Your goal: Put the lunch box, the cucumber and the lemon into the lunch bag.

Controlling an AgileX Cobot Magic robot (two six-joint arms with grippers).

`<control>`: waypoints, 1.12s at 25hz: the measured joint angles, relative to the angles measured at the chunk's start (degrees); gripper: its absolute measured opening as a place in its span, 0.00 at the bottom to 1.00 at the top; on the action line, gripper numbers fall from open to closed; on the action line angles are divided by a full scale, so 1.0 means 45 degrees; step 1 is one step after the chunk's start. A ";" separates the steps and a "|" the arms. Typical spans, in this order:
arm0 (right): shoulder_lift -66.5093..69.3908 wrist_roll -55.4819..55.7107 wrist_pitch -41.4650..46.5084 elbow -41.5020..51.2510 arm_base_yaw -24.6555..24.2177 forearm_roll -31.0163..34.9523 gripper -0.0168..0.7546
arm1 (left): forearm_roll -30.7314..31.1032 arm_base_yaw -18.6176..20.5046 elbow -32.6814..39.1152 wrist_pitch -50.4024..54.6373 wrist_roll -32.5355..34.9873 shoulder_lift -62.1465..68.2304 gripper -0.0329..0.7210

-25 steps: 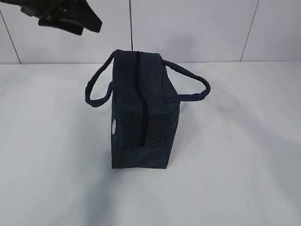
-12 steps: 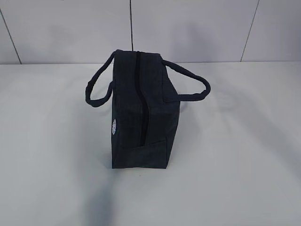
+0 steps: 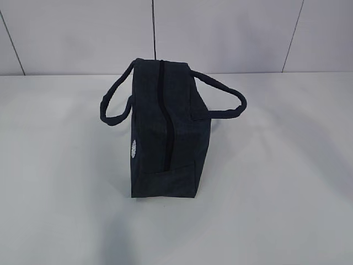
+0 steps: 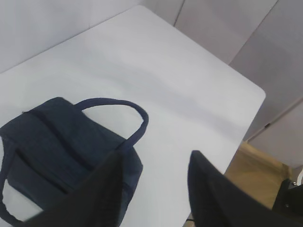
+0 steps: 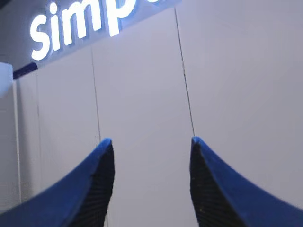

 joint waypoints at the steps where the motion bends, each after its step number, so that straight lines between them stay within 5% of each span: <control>1: -0.0088 0.0432 0.0141 -0.0164 0.0000 -0.0289 0.53 | 0.0000 -0.0111 0.0000 0.0069 0.0000 -0.0329 0.44; 4: -0.0329 0.2567 0.1027 -0.0582 0.0000 -0.2045 0.53 | 0.0165 -0.0161 0.0000 0.0512 -0.0051 -0.1432 0.43; 12: -0.0384 1.1918 0.6671 -0.1399 0.0000 -1.1512 0.53 | 0.1487 -0.0181 0.0659 0.1586 -0.0663 -0.5186 0.42; 21: -0.1077 1.6128 1.1851 -0.1395 0.0000 -1.5876 0.53 | 0.3352 -0.0181 0.5226 0.1846 -0.1641 -0.9939 0.38; 28: -0.3679 1.7959 1.3717 0.0382 0.0000 -1.8514 0.50 | 0.4390 -0.0181 0.7717 0.2145 -0.2346 -1.2608 0.38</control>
